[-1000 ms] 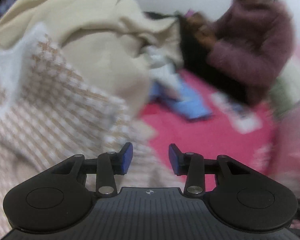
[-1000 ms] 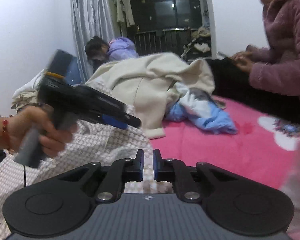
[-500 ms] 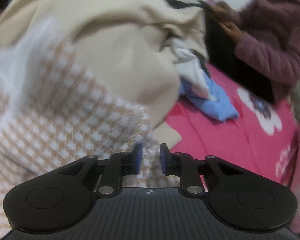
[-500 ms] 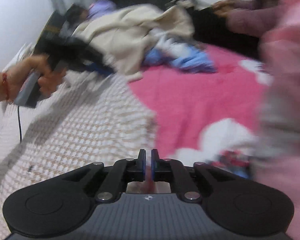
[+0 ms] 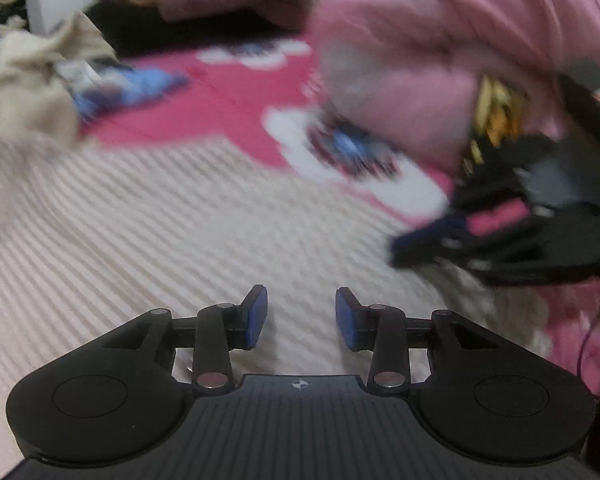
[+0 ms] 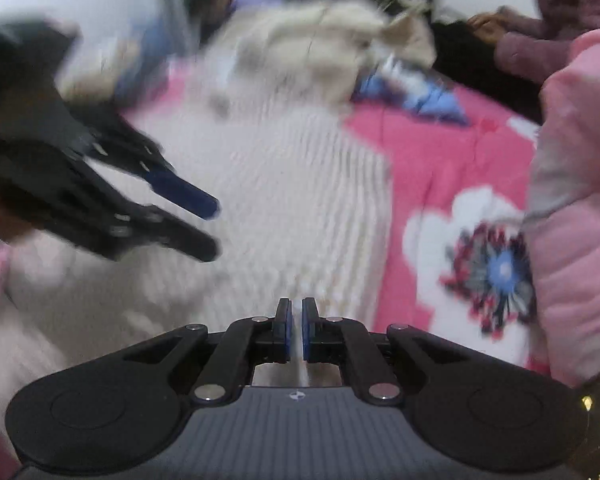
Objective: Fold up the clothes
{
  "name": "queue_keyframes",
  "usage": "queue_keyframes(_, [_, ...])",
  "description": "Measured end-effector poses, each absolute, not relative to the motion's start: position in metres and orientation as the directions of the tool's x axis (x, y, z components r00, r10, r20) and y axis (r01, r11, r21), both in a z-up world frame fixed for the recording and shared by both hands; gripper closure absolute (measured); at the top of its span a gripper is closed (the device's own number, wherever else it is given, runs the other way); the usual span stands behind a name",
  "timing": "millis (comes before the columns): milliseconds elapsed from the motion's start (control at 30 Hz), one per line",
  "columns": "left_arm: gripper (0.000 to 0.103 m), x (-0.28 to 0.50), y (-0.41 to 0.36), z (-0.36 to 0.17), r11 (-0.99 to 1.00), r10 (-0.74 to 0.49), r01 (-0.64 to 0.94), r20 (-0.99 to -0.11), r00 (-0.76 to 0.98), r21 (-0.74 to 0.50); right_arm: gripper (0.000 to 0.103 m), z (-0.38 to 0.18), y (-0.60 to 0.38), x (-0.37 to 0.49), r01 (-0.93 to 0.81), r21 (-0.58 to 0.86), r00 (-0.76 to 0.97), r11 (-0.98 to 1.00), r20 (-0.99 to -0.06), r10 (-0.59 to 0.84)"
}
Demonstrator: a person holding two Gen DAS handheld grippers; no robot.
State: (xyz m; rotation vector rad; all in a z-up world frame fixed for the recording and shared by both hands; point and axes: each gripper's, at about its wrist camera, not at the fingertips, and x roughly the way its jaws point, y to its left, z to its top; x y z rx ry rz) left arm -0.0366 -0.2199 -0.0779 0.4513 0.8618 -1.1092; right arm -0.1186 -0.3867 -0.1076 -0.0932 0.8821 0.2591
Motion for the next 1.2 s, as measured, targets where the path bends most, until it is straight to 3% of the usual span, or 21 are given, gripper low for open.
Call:
queue_keyframes(167, [0.064,-0.062,-0.217,-0.093,0.342,-0.582,0.939,-0.775,0.247,0.042,0.098,-0.09,-0.379,-0.122,-0.209,0.003,0.617,0.978,-0.775,0.134])
queue_keyframes(267, [0.063,-0.06,-0.206,-0.075,0.352,-0.624,0.933,-0.761,0.18,-0.068,0.098,-0.071,-0.373,-0.147,-0.247,0.053,0.637,0.968,-0.744,0.203])
queue_keyframes(333, [0.061,-0.067,-0.202,-0.078,0.327,-0.626,0.935,-0.773,0.106,-0.136,0.098,-0.081,-0.362,-0.16,-0.266,0.019,0.602,0.964,-0.777,0.181])
queue_keyframes(400, [0.06,-0.082,-0.204,-0.094,0.305,-0.59,0.949,-0.798,0.122,-0.08,0.099,-0.111,-0.354,-0.165,-0.258,-0.045,0.587,0.965,-0.801,0.119])
queue_keyframes(500, [0.054,-0.099,-0.206,-0.108,0.287,-0.581,0.958,-0.794,0.179,0.006,0.099,-0.117,-0.355,-0.165,-0.176,-0.013,0.61,0.984,-0.786,0.099])
queue_keyframes(667, [0.052,-0.1,-0.207,-0.092,0.373,-0.57,0.926,-0.802,0.178,-0.06,0.097,-0.1,-0.361,-0.177,-0.102,0.047,0.638,0.994,-0.763,0.101])
queue_keyframes(833, [0.051,-0.128,-0.201,-0.075,0.322,-0.634,0.944,-0.757,0.157,-0.074,0.094,-0.073,-0.364,-0.206,-0.219,0.103,0.659,0.97,-0.718,0.224])
queue_keyframes(1000, [0.047,-0.165,-0.214,-0.102,0.2,-0.565,0.977,-0.823,0.057,-0.07,0.097,-0.112,-0.355,-0.212,-0.274,0.097,0.526,0.957,-0.818,0.233])
queue_keyframes(1100, [0.044,-0.18,-0.213,-0.111,0.183,-0.58,0.983,-0.805,0.125,0.021,0.098,-0.117,-0.365,-0.209,-0.197,0.186,0.51,0.963,-0.819,0.262])
queue_keyframes(1200, [0.044,-0.175,-0.214,-0.106,0.213,-0.568,0.977,-0.815,0.113,-0.013,0.098,-0.116,-0.368,-0.208,-0.192,0.195,0.51,0.962,-0.817,0.268])
